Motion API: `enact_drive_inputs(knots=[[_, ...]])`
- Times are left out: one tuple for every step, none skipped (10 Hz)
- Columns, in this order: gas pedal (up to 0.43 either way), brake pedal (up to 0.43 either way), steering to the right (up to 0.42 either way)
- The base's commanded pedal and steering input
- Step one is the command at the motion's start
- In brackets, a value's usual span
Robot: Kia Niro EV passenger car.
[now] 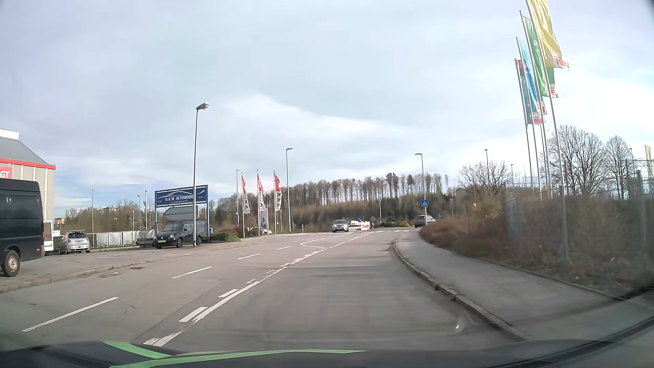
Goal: Follow the waypoints while adhering to traffic rules and regulations
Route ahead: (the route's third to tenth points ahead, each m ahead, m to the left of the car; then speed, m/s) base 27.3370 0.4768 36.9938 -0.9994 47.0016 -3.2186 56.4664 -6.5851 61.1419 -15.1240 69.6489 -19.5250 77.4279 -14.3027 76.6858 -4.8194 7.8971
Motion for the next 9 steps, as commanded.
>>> enact_drive_inputs(knots=[[0.390, 0.000, 0.001], [0.390, 0.000, 0.008], [0.378, 0.000, 0.014], [0.370, 0.000, 0.020], [0.370, 0.000, 0.025], [0.370, 0.000, 0.028], [0.339, 0.000, 0.028], [0.339, 0.000, 0.029], [0.319, 0.000, 0.030]])
